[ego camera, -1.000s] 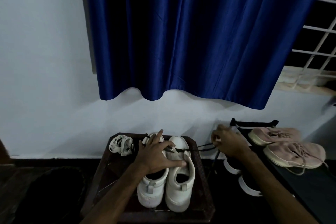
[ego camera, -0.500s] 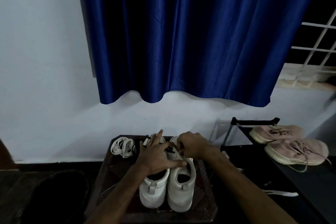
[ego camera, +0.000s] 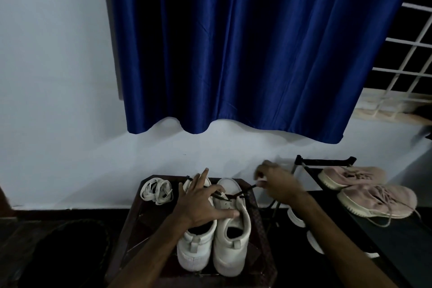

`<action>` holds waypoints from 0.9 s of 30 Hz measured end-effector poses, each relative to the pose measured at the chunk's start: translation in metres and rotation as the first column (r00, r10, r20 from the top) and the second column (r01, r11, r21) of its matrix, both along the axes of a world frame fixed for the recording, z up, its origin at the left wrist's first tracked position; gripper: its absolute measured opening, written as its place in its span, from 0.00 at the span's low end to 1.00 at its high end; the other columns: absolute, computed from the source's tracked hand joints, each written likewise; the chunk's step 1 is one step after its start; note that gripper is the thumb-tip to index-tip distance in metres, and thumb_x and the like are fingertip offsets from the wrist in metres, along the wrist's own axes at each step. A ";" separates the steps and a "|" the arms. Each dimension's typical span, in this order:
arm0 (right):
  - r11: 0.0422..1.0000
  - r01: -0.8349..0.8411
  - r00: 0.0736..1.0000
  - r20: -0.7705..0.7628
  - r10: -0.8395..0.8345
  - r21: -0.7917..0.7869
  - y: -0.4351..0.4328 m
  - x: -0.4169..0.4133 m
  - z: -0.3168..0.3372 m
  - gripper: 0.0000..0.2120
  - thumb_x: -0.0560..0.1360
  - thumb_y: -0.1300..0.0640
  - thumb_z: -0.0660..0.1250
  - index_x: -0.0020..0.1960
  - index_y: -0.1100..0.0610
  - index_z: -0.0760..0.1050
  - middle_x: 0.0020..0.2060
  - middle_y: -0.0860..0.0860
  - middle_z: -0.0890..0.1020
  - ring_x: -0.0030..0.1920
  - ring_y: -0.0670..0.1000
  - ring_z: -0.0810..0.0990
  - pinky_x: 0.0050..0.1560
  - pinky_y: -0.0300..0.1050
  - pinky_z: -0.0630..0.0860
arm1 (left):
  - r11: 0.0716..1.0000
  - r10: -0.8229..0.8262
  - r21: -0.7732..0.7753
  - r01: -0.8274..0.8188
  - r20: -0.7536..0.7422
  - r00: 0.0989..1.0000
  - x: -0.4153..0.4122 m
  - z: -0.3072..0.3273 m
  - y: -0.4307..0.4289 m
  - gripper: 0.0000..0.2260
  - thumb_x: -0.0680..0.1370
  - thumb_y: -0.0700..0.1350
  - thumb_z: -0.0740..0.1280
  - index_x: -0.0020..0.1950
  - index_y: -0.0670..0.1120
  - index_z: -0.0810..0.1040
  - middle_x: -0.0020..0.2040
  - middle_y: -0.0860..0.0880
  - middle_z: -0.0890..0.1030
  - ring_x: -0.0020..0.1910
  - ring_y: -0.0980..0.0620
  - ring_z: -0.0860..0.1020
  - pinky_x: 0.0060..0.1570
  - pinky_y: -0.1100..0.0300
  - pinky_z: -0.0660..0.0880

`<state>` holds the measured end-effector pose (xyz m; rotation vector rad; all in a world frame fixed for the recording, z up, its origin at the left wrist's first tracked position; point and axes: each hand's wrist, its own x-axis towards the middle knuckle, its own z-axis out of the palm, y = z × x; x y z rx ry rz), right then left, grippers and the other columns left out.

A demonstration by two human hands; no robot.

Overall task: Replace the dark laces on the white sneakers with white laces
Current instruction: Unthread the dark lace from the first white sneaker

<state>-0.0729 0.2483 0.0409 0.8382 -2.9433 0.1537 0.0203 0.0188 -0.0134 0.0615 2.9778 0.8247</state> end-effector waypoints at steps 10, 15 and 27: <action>0.951 -0.197 0.979 0.002 0.203 0.236 -0.070 0.021 -0.012 0.08 0.73 0.57 0.63 0.52 0.54 0.76 0.54 0.52 0.78 0.58 0.54 0.75 0.56 0.51 0.70 | 0.999 0.010 -0.032 -0.009 0.030 1.000 0.000 0.003 0.001 0.41 0.61 0.79 0.63 0.71 0.65 0.65 0.79 0.56 0.38 0.79 0.51 0.40 0.72 0.33 0.40; 0.964 0.020 0.998 -0.065 -0.003 0.264 -0.007 0.001 -0.002 0.07 0.76 0.58 0.59 0.51 0.52 0.74 0.54 0.50 0.75 0.57 0.52 0.74 0.55 0.51 0.71 | 1.000 0.014 0.000 -0.014 0.025 1.000 0.001 0.003 0.000 0.36 0.60 0.78 0.64 0.65 0.67 0.69 0.79 0.57 0.39 0.79 0.51 0.40 0.72 0.34 0.40; 0.975 -0.215 0.967 0.154 0.204 0.053 -0.065 0.014 -0.014 0.05 0.69 0.60 0.69 0.44 0.53 0.79 0.47 0.49 0.80 0.52 0.52 0.78 0.52 0.50 0.75 | 1.000 0.014 -0.024 -0.013 0.047 0.999 0.004 0.007 0.002 0.39 0.62 0.78 0.64 0.71 0.65 0.65 0.79 0.56 0.38 0.79 0.51 0.40 0.72 0.33 0.40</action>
